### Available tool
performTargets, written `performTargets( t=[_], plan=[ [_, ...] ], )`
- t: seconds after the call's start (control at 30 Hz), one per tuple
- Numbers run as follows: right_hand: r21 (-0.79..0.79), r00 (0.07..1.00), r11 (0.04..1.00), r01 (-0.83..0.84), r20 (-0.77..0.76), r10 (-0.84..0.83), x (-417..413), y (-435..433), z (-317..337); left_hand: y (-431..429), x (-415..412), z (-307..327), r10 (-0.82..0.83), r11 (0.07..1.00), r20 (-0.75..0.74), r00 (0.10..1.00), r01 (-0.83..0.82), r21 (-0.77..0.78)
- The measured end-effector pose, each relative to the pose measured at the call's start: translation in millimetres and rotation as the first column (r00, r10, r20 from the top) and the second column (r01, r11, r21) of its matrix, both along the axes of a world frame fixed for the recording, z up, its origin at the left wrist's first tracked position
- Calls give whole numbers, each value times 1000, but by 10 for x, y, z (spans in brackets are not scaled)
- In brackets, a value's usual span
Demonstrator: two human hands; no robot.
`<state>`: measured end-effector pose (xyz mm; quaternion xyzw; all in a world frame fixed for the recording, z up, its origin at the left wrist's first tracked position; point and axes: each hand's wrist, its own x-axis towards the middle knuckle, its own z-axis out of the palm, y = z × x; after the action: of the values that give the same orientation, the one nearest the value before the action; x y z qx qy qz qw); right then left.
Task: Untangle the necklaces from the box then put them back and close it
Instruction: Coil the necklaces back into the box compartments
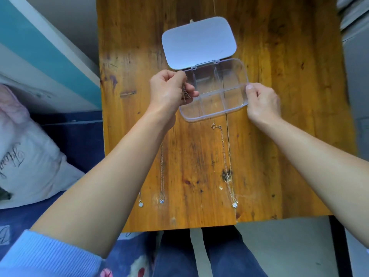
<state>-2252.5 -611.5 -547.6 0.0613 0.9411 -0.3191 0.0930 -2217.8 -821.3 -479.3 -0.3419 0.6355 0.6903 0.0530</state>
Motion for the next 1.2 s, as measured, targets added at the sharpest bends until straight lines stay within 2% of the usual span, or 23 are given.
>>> performTargets(
  t=[0.3, 0.5, 0.63, 0.73, 0.83, 0.93, 1.03, 1.1, 1.2],
  plan=[
    [9, 1000, 1000, -13, -7, 13, 37, 1, 20, 17, 143, -271, -167, 945, -23, 986, 154, -288],
    [12, 999, 1000, -27, 23, 27, 39, 3, 59, 25, 209, -334, -304, 821, -15, 952, 254, -511],
    [-56, 998, 998, -29, 59, 32, 88, -2, 96, 28, 271, -344, -321, 750, -49, 946, 222, -624],
    [-87, 1000, 996, 8, 16, -7, 242, 15, 115, 25, 323, -386, -231, 727, -68, 971, 126, -675],
    [-91, 998, 995, 50, -20, -52, 568, 80, 129, 15, 348, -462, -120, 748, -36, 992, 66, -660],
    [-11, 998, 1000, 29, 47, -29, 980, 147, 107, -11, 364, -569, -65, 861, 70, 995, 91, -501],
    [79, 973, 993, -87, 222, 67, 1266, 152, 55, -27, 412, -634, -45, 960, 122, 991, 76, -269],
    [144, 941, 972, -185, 310, 133, 1386, 112, 14, -52, 434, -652, -45, 974, 116, 992, 70, -216],
    [242, 939, 934, -264, 287, 191, 1467, 35, -39, -72, 437, -662, -56, 976, 112, 992, 78, -203]
  ],
)
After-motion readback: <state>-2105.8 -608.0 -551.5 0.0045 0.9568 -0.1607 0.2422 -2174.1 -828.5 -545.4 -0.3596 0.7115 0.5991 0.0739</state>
